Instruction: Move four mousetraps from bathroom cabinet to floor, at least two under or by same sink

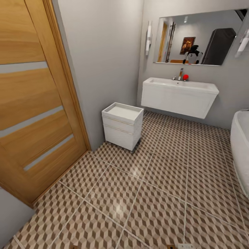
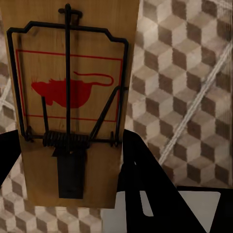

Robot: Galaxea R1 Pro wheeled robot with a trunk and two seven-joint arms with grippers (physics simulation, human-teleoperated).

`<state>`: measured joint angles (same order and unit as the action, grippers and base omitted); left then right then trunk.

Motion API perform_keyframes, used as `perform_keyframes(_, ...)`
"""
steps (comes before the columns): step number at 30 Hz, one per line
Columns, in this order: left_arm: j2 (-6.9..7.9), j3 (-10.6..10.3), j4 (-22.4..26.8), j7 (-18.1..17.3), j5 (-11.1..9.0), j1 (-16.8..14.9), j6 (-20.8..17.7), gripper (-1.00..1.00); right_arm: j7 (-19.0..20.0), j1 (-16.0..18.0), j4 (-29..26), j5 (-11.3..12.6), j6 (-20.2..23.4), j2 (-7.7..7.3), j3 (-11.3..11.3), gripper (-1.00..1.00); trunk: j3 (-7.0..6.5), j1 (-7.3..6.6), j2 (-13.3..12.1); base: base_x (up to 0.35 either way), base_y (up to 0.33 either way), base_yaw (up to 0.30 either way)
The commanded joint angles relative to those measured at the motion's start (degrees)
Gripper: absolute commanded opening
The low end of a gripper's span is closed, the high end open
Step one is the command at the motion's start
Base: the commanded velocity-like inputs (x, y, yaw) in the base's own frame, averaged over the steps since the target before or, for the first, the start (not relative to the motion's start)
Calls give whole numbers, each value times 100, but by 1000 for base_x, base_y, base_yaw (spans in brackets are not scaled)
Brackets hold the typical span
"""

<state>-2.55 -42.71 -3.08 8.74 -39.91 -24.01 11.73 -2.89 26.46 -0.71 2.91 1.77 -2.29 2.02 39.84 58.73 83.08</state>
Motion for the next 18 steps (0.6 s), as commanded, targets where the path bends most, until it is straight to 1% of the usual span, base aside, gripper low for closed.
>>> perform_keyframes(1,0,-3,0,5,19,0,-4,-100,8,0,0,16,-1,0,0,-100,0,0,0,0,0,-280)
perform_keyframes(18,0,-2,0,5,19,0,-4,-100,8,0,0,16,-2,0,0,-100,0,0,0,0,0,-280)
